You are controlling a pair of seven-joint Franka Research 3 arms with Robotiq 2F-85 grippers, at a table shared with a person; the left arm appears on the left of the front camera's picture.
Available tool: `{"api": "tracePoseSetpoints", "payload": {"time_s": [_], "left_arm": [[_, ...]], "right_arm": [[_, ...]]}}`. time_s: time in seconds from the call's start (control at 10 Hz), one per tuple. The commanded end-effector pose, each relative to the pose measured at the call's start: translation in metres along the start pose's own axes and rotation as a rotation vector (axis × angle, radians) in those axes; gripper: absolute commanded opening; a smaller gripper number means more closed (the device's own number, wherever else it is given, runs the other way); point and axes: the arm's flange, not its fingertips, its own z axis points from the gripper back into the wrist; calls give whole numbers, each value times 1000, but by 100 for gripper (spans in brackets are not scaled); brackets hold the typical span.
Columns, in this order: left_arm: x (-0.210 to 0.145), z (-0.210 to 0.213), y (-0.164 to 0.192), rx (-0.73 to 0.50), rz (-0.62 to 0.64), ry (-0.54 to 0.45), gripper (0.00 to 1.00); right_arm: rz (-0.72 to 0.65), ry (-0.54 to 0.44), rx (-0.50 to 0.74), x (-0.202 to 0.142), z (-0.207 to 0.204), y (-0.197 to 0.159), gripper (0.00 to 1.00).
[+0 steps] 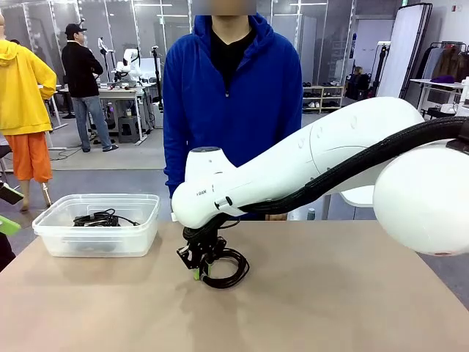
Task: Organize and store the cables.
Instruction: Place the USB Extension Cable into the Organizing box.
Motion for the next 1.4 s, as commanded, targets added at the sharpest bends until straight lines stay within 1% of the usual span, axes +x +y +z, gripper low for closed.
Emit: {"api": "tracePoseSetpoints", "payload": {"time_s": [0.0, 0.1, 0.2, 0.3, 0.4, 0.5, 0.7, 0.8, 0.9, 1.0, 1.1, 1.2, 1.3], "left_arm": [[3, 0, 0, 8, 10, 1, 100], [3, 0, 0, 8, 10, 1, 100], [3, 0, 0, 8, 10, 1, 100], [3, 0, 0, 8, 10, 1, 100], [3, 0, 0, 8, 10, 1, 100], [3, 0, 0, 8, 10, 1, 100], [3, 0, 0, 8, 10, 1, 100], [0, 0, 0, 0, 0, 0, 100], [20, -12, -7, 19, 75, 52, 100], [35, -23, -14, -2, 117, 49, 100], [48, -31, -23, -23, 161, 63, 100], [61, -41, -32, -40, 210, 79, 100], [72, -52, -41, -41, 287, 99, 100]], "right_arm": [[-11, -32, 12, -9, 15, -2, 92], [-8, -39, 4, -12, 20, -2, 100], [-6, -52, 4, -17, 29, -5, 100], [31, -67, 12, -24, 38, -8, 100], [81, -110, -1, -33, 51, -15, 93], [112, -145, 10, -44, 67, -25, 100], [165, -177, 56, -64, 98, -53, 100], [208, -213, 69, -76, 116, -69, 100], [227, -261, 57, -93, 132, -87, 100], [260, -262, 77, -109, 153, -111, 100], [300, -267, 74, -129, 164, -131, 100], [309, -304, 50, -151, 177, -156, 100], [398, -302, 27, -177, 179, -176, 100]]}}
